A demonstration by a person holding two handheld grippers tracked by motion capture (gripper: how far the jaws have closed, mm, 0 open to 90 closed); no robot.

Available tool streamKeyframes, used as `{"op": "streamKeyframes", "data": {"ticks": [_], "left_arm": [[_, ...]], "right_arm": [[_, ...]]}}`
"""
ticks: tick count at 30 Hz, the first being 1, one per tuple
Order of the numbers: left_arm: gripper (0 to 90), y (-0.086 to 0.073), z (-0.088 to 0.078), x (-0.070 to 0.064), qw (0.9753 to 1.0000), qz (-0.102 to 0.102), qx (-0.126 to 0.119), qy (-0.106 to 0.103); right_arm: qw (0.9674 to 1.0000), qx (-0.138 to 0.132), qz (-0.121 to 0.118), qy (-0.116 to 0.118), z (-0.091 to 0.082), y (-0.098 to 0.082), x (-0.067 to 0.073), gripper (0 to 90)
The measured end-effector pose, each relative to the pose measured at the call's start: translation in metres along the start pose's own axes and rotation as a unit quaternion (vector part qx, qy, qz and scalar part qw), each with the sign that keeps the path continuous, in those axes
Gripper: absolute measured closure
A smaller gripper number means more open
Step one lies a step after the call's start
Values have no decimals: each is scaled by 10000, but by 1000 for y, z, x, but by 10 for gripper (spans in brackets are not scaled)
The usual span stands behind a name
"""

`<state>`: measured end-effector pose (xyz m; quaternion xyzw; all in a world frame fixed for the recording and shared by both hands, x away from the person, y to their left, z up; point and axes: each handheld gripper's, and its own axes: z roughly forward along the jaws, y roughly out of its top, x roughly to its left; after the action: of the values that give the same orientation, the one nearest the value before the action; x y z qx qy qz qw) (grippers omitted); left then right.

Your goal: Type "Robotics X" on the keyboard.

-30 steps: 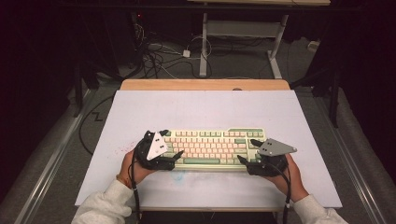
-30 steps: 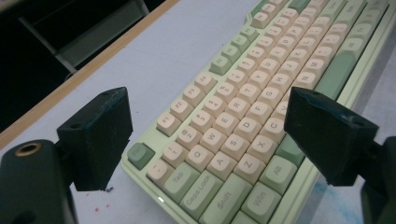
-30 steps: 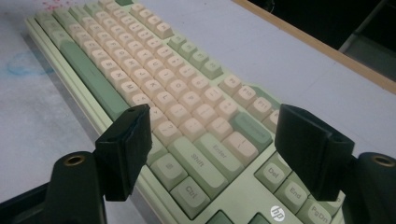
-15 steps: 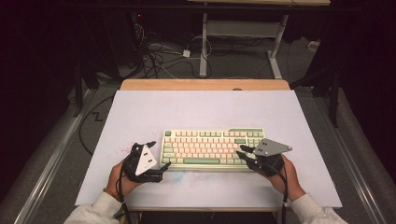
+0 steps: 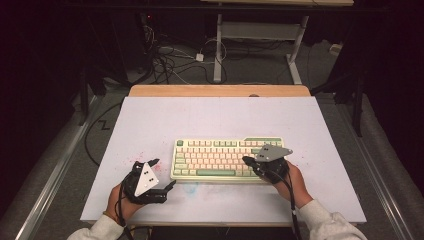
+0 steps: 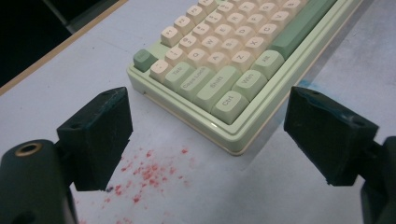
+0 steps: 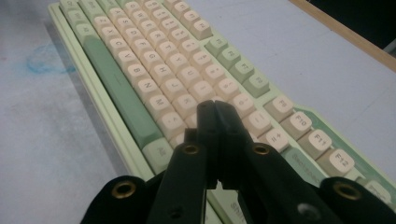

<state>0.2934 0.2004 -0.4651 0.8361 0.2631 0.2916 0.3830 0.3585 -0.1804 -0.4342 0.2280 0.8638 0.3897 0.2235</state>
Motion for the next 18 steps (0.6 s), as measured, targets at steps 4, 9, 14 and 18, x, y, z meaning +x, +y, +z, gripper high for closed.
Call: {"op": "streamKeyframes", "data": {"ticks": [4,9,14,18], "left_arm": [[145,-2,-2,2,10000,-51,9,18],[145,-2,-1,2,10000,-86,26,-33],[145,-3,-1,2,9999,-105,12,-38],[145,-3,-1,2,9999,-111,13,-62]], "right_arm": [[10000,6,-23,-14,11,8,0,900],[9999,93,-10,40,26,15,0,900],[9998,206,1,-32,38,19,0,900],[9996,272,29,-67,43,21,-1,900]]}}
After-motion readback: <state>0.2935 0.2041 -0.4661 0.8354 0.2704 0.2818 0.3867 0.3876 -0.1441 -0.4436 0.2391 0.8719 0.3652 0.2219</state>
